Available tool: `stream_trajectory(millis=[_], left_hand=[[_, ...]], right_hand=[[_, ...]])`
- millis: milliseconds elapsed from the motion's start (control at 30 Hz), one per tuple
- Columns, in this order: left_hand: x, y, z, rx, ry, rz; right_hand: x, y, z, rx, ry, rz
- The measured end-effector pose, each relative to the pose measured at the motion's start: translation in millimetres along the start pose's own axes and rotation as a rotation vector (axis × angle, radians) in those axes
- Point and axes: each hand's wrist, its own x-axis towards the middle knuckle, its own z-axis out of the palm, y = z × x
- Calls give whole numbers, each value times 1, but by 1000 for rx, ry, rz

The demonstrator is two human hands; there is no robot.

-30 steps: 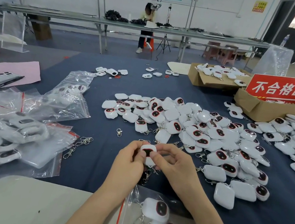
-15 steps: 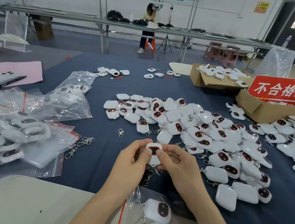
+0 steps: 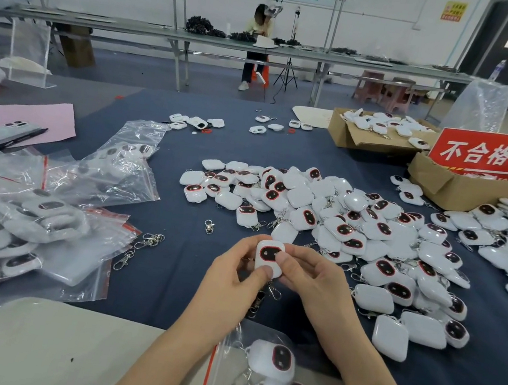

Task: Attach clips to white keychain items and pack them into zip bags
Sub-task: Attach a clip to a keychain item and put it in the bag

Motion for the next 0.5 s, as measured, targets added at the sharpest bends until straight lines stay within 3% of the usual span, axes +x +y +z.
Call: stream_trajectory(millis=[500], left_hand=[[3,-6,0,57,23,2]], right_hand=[[-2,-1,1,-65,-32,-28]])
